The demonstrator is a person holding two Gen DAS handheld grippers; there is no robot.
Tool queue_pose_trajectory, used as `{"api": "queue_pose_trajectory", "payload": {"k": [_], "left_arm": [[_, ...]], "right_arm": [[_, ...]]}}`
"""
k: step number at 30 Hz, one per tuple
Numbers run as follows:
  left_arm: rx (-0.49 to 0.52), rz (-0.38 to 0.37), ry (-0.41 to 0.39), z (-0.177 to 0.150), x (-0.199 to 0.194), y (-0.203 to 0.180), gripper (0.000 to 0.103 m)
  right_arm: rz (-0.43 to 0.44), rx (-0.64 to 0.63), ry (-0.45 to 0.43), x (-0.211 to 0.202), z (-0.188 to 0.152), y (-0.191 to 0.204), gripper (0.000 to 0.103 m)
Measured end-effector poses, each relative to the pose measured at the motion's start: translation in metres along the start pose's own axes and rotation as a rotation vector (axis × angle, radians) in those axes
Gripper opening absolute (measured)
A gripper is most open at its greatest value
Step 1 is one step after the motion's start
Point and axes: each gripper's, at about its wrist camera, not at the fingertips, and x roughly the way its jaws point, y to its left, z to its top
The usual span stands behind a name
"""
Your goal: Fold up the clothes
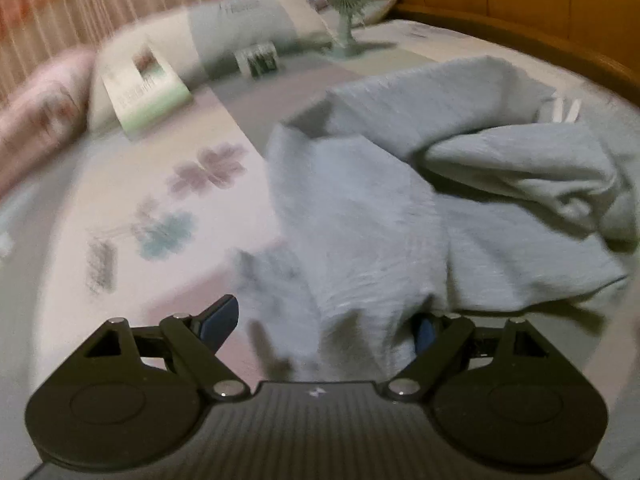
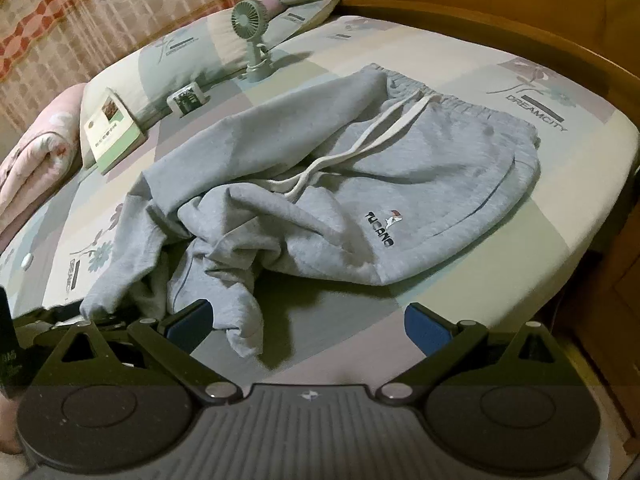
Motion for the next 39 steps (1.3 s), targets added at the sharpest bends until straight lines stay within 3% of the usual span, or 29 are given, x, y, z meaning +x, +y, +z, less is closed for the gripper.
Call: {"api": "queue_pose_trajectory", "payload": {"k": [3, 5, 9, 12, 15, 23, 27, 33, 35, 37, 39], "left_arm": [[-0.067, 0.007, 0.01, -0.002, 0.003, 0.006, 0.084], [-0.053, 0.02, -0.011, -0.003, 0.001, 0.01, 0.076], [-0.035, 0.0, -0.038, 0.0, -0.009, 0.018, 0.034], [0.002, -0.02, -0.049, 0.007, -0.012, 0.018, 0.023], [0.061, -0.019, -0.072, 0.02, -0.014, 0.017, 0.02], [0.234, 0.021, -0.178, 0.093, -0.016, 0.016, 0.02], [0.313, 0.015, -0.192, 0.128, -0.008, 0.008, 0.028], [0.449, -0.166, -0.227, 0.128, -0.013, -0.035, 0.045], [0.492, -0.214, -0.214, 0.122, -0.009, -0.05, 0.045], [0.535, -0.255, -0.197, 0.116, -0.004, -0.063, 0.056], [0.577, -0.292, -0.18, 0.111, -0.002, -0.071, 0.059]], "right_arm": [[-0.009, 0.005, -0.003, -0.002, 0.0, -0.002, 0.103], [-0.015, 0.01, -0.005, -0.002, 0.0, -0.003, 0.103], [-0.014, 0.021, 0.0, 0.0, 0.0, -0.006, 0.103], [-0.01, 0.018, 0.006, 0.002, -0.001, -0.005, 0.103], [-0.009, 0.008, 0.009, 0.002, -0.002, -0.004, 0.103], [-0.015, 0.023, -0.007, -0.002, -0.002, -0.008, 0.103], [-0.018, 0.022, -0.006, -0.002, -0.003, -0.008, 0.103], [-0.027, 0.036, -0.002, 0.001, -0.001, -0.011, 0.103], [-0.027, 0.031, 0.003, 0.002, -0.001, -0.009, 0.103], [-0.028, 0.017, 0.004, 0.001, -0.002, -0.007, 0.103], [-0.029, 0.016, 0.001, 0.0, -0.002, -0.008, 0.103]]}}
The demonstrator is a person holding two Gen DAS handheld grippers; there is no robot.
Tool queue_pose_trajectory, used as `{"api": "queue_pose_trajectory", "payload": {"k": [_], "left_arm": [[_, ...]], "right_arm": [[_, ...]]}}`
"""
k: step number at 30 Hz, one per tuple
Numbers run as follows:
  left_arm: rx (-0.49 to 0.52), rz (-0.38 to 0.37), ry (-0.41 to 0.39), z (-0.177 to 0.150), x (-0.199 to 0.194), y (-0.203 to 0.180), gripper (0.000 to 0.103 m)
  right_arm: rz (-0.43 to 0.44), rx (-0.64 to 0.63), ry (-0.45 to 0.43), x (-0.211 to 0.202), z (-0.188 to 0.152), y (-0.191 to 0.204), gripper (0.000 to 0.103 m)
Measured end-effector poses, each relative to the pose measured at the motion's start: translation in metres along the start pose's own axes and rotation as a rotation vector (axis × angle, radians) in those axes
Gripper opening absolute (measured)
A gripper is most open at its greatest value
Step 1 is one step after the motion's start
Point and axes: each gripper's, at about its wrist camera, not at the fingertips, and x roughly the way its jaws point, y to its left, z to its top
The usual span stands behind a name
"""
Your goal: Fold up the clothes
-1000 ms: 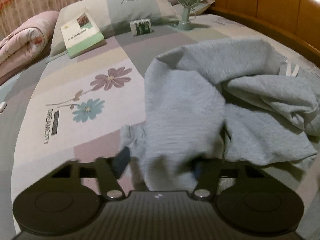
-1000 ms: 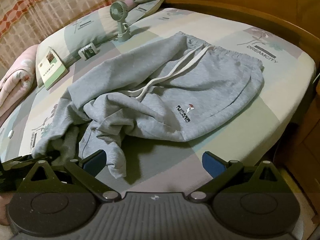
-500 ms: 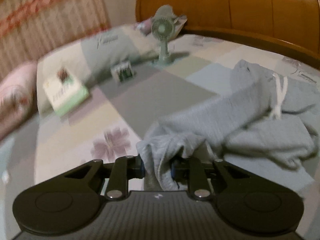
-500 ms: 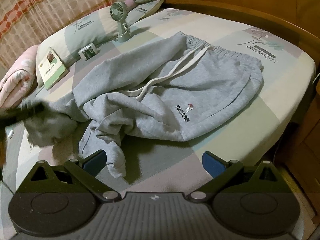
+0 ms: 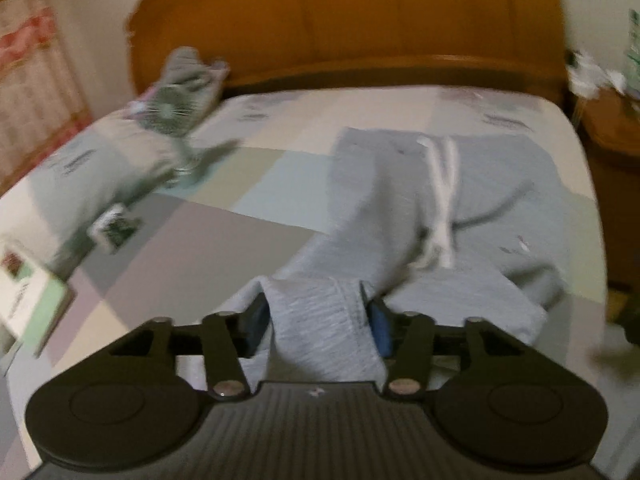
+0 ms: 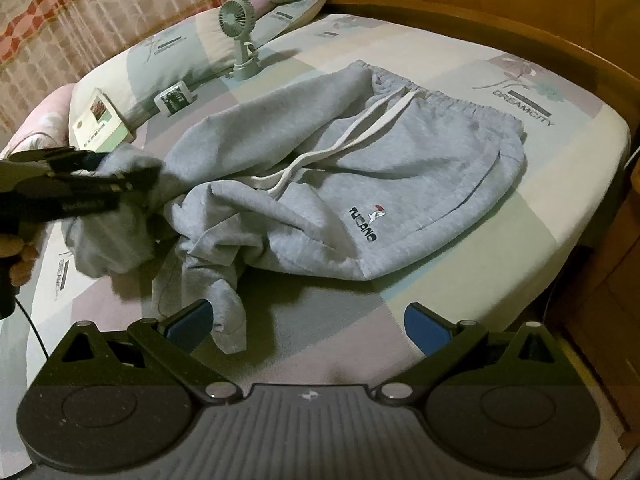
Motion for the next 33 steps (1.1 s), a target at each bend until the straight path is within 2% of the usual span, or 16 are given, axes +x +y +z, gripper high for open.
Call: {"api": "queue_pose_trajectory", "payload": {"k": [3, 6, 10, 13, 15, 20, 24, 26, 27, 28, 30, 31, 33], "left_arm": [[0.009, -0.064, 0.001, -0.008, -0.003, -0.008, 0.069], [0.003, -0.121, 0.007, -0.017, -0.008, -0.016, 0.069], [-0.06, -0.088, -0.034, -0.03, -0.035, -0.006, 0.07], [-0.12, -0.048, -0.079, -0.043, -0.066, 0.006, 0.08], [-0.147, -0.017, -0.096, -0.058, -0.082, 0.009, 0.081], [-0.213, 0.003, -0.036, -0.106, -0.091, 0.002, 0.081], [-0.237, 0.023, 0.053, -0.134, -0.067, -0.008, 0.079], [-0.212, 0.047, 0.053, -0.142, -0.056, -0.011, 0.078], [-0.215, 0.052, 0.05, -0.144, -0.05, -0.009, 0.073], [-0.224, 0.054, 0.049, -0.145, -0.045, -0.007, 0.055], [-0.269, 0.034, 0.065, -0.145, -0.037, 0.002, 0.028], [-0.297, 0.02, 0.06, -0.145, -0.036, 0.009, 0.02], [-0.348, 0.004, 0.033, -0.142, -0.037, 0.022, 0.015]], "right_arm": [[0.001, 0.006, -0.004, -0.001, 0.0, -0.001, 0.103], [0.003, 0.008, 0.0, 0.0, 0.0, -0.002, 0.103], [0.003, -0.001, -0.001, -0.001, 0.0, -0.001, 0.103], [0.009, 0.006, -0.003, -0.001, 0.001, -0.002, 0.103], [0.013, 0.008, 0.003, 0.002, 0.0, -0.002, 0.103], [0.026, -0.009, 0.024, 0.007, -0.002, 0.004, 0.103], [0.027, -0.027, 0.036, 0.009, -0.004, 0.01, 0.103], [0.02, -0.033, 0.035, 0.007, -0.005, 0.012, 0.103], [0.018, -0.033, 0.032, 0.006, -0.005, 0.013, 0.103], [0.015, -0.032, 0.029, 0.006, -0.005, 0.012, 0.103], [0.004, -0.028, 0.026, 0.004, -0.005, 0.012, 0.103], [-0.003, -0.027, 0.026, 0.004, -0.005, 0.011, 0.103], [-0.012, -0.022, 0.029, 0.005, -0.004, 0.01, 0.103]]}}
